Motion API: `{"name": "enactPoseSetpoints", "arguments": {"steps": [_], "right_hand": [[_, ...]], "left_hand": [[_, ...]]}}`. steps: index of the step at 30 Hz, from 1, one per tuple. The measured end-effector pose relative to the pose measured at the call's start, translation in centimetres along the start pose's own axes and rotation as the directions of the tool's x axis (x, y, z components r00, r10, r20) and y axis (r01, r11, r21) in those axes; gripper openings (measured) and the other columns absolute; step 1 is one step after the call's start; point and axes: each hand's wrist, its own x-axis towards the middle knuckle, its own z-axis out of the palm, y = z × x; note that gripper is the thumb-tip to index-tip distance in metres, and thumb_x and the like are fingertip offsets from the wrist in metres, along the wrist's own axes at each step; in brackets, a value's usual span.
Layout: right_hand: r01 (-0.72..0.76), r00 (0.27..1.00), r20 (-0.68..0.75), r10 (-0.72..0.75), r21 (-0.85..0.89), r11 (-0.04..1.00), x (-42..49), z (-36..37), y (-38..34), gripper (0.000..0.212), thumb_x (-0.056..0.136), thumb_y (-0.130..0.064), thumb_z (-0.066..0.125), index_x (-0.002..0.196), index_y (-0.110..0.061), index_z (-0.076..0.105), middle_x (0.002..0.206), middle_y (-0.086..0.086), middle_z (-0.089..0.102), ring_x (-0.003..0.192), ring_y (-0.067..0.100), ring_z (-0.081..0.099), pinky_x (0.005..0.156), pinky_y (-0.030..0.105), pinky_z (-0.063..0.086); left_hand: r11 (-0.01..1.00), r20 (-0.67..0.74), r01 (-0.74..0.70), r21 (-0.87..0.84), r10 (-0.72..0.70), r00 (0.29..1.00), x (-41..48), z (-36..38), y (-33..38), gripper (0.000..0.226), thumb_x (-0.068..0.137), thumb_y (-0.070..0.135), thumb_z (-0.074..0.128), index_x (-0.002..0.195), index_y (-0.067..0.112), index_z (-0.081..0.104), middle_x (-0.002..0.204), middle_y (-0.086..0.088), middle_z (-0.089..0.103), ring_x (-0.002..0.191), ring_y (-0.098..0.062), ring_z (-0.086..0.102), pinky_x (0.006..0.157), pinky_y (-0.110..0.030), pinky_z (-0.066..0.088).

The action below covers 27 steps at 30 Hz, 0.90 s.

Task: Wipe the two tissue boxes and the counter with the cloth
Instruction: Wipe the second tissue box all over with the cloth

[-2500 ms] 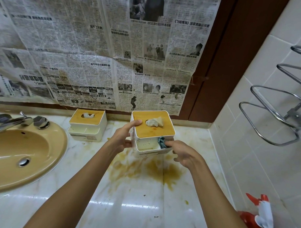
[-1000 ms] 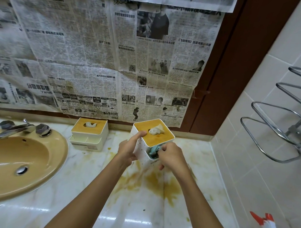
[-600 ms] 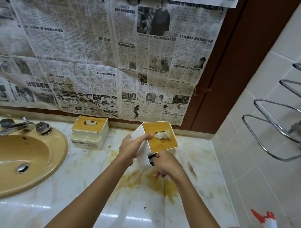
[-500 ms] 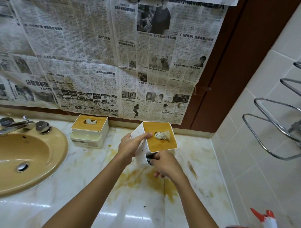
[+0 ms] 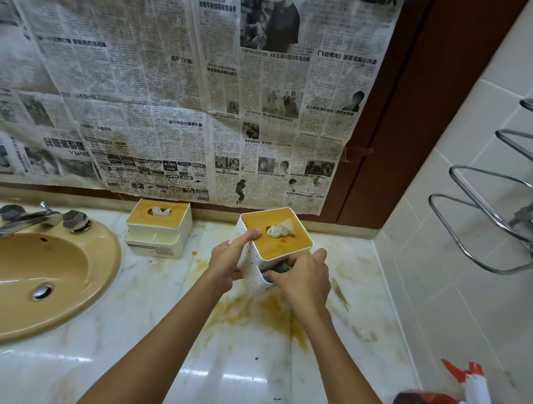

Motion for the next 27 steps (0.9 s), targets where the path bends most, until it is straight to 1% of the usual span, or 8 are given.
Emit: {"name": "enactPoseSetpoints", "arguments": {"steps": [3,7,10,12,18,22,25,27], "right_hand": [[0.005,0.998,-0.065,-0.006,-0.019,1.000,0.0,0.1,-0.1,0.060,0.062,-0.056,0.086,0.102,-0.021,0.060,0.115,0.002,0.038,0.101,0.028,0.056,0.071,0.032,0.049],[-0.041,0.999,0.029,0.041,0.001,0.999,0.4,0.5,0.6,0.059,0.070,-0.063,0.075,0.106,-0.017,0.064,0.115,0.004,0.037,0.103,0.031,0.056,0.074,0.033,0.048],[0.009,0.989,-0.149,-0.008,0.004,1.000,0.4,0.7,0.9,0.047,0.074,-0.048,0.080,0.107,-0.020,0.061,0.115,0.004,0.036,0.099,0.029,0.055,0.070,0.033,0.048],[0.022,0.983,-0.181,-0.024,-0.010,1.000,0.4,0.6,0.8,0.045,0.076,-0.039,0.083,0.106,-0.020,0.056,0.116,0.005,0.038,0.100,0.029,0.055,0.072,0.035,0.049],[-0.088,0.996,0.039,0.086,0.043,0.995,1.5,1.2,1.5,0.036,0.077,-0.052,0.077,0.099,-0.024,0.070,0.115,0.003,0.046,0.104,0.031,0.058,0.075,0.032,0.048],[-0.174,0.978,0.140,0.156,0.131,0.976,2.3,2.2,1.9,0.039,0.070,-0.038,0.074,0.105,-0.024,0.067,0.113,0.004,0.060,0.108,0.036,0.060,0.074,0.032,0.048],[-0.188,0.962,0.258,0.091,0.380,0.906,2.8,3.2,2.8,0.045,0.056,-0.029,0.075,0.099,-0.021,0.069,0.095,-0.004,0.074,0.098,0.028,0.069,0.080,0.038,0.058],[-0.211,0.953,0.301,0.035,0.579,0.788,2.2,2.3,2.8,0.039,0.057,-0.021,0.083,0.095,-0.016,0.076,0.092,-0.003,0.077,0.090,0.021,0.072,0.080,0.036,0.060]], "left_hand": [[1.000,-0.006,-0.004,-0.010,0.004,1.000,-0.1,0.2,0.0,0.041,0.072,0.044,0.090,0.095,0.020,0.065,0.100,0.000,0.066,0.102,-0.034,0.072,0.088,-0.047,0.062],[1.000,-0.017,-0.012,-0.015,0.012,1.000,0.0,0.3,0.1,0.040,0.072,0.045,0.090,0.092,0.020,0.066,0.100,0.000,0.067,0.101,-0.034,0.072,0.087,-0.046,0.062],[1.000,-0.009,-0.008,-0.008,0.008,1.000,0.0,0.6,0.2,0.046,0.069,0.047,0.091,0.097,0.019,0.067,0.103,-0.001,0.068,0.101,-0.033,0.072,0.087,-0.046,0.062],[1.000,-0.002,-0.008,0.004,0.008,1.000,-0.1,1.0,0.2,0.047,0.069,0.047,0.091,0.098,0.019,0.068,0.102,0.000,0.068,0.101,-0.032,0.072,0.088,-0.046,0.062],[0.999,-0.023,-0.038,0.034,0.039,0.999,-0.2,1.5,0.1,0.056,0.063,0.049,0.093,0.107,0.020,0.073,0.106,0.001,0.073,0.100,-0.026,0.073,0.088,-0.047,0.063],[0.993,-0.043,-0.073,0.088,0.077,0.996,-0.6,2.2,0.0,0.068,0.046,0.059,0.092,0.103,0.025,0.076,0.106,0.003,0.076,0.100,-0.020,0.072,0.088,-0.046,0.063],[0.986,-0.068,-0.096,0.134,0.106,0.992,-0.8,2.5,0.0,0.068,0.041,0.063,0.090,0.098,0.028,0.077,0.102,0.007,0.076,0.098,-0.016,0.071,0.089,-0.045,0.062],[0.985,-0.082,-0.092,0.149,0.105,0.991,-0.7,2.4,0.0,0.070,0.040,0.065,0.090,0.098,0.028,0.077,0.102,0.007,0.076,0.098,-0.017,0.071,0.090,-0.044,0.062]]}}
